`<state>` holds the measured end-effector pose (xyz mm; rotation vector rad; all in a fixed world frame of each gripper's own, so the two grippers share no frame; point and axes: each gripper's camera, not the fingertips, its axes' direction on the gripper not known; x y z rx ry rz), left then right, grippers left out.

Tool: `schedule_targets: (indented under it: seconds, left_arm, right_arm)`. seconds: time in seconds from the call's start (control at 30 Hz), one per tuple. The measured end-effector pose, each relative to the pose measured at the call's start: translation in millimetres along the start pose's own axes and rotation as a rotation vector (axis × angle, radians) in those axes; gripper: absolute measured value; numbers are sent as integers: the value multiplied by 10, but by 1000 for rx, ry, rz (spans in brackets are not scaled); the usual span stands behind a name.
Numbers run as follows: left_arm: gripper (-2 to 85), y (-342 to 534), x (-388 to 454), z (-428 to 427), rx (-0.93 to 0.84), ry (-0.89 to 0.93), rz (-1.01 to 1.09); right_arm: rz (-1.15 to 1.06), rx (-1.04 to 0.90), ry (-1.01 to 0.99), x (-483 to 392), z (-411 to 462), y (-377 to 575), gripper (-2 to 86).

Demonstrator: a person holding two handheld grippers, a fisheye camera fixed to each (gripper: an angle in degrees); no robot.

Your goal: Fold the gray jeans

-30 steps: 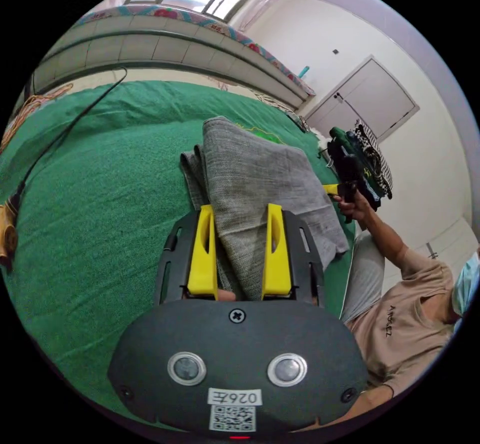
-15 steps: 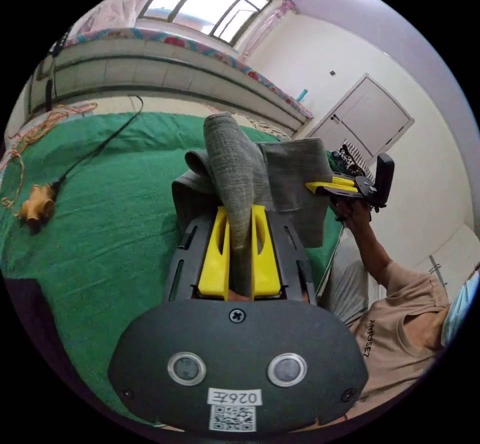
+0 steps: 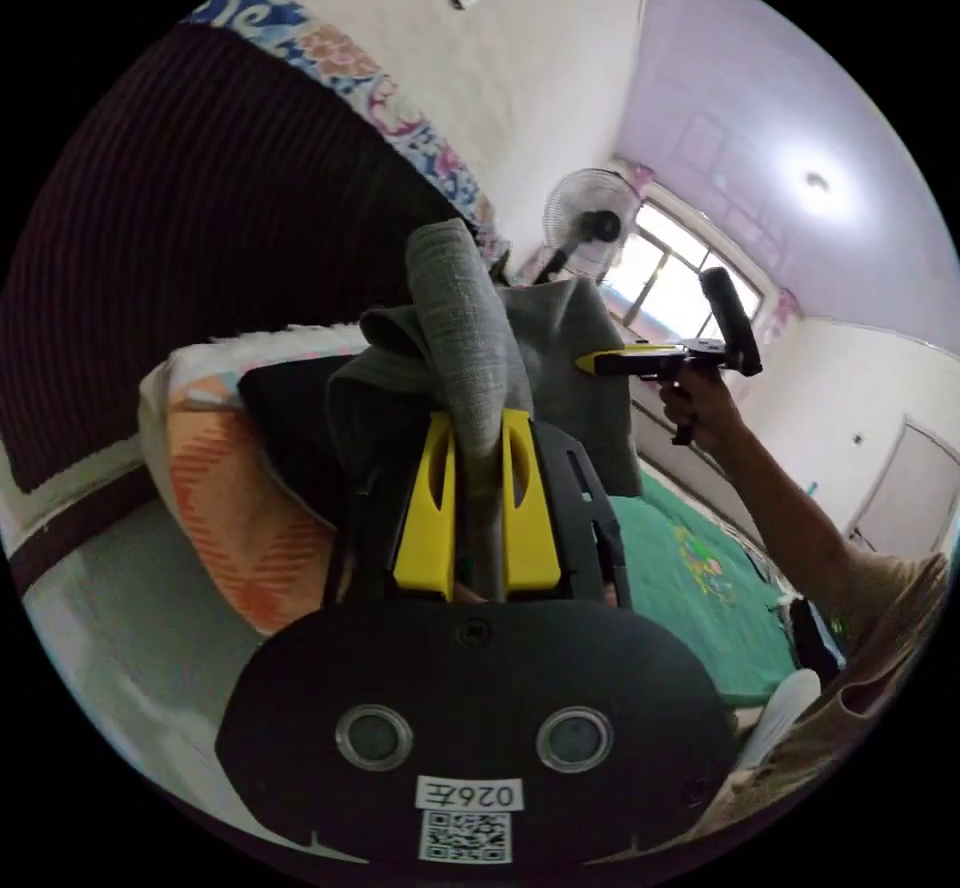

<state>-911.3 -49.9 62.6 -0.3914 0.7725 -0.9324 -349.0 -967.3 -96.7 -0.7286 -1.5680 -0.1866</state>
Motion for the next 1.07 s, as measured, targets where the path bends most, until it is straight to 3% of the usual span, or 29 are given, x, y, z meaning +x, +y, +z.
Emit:
schedule_targets:
  seconds: [0.07, 0.17, 0.23, 0.37, 0.43, 0.5, 0.63, 0.83, 0.9, 1.0, 1.07]
  left_arm:
    - [105, 96, -250, 2, -58, -62, -109]
    - [99, 368, -264, -384, 83, -53, -153]
    - [75, 446, -19, -611, 188, -93, -72]
    - [1, 476, 831, -572, 284, -202, 306]
    - [-6, 501, 1057, -243, 175, -295, 453]
    - [-9, 547, 1019, 391, -174, -475, 422]
    - [-10, 711, 1334, 17, -135, -343, 320]
    - [-10, 1293, 2684, -886, 255, -168, 483]
    - [-10, 1436, 3348, -910, 249, 64, 571]
    - [-10, 1588, 4224, -641, 113, 437, 614]
    - [-10, 1725, 4823, -378, -7, 600, 635]
  right_arm:
    - [72, -103, 49, -20, 411, -351, 38]
    - [74, -85, 142, -170, 526, -465, 36]
    - [60, 7, 115, -299, 376, -293, 26]
    - [100, 114, 101, -424, 372, 85, -5]
    - [150, -11, 10, -413, 696, 277, -9]
    - [220, 17, -52, -361, 724, 460, -9]
    - [330, 78, -239, -304, -35, 981, -9]
    - [283, 408, 117, -818, -2006, 2815, -10]
    - [333, 336, 234, -904, -2416, 3408, -10]
    - [456, 12, 226, -949, -2850, 4422, -9]
    - [518, 12, 245, -1112, -3298, 5107, -9]
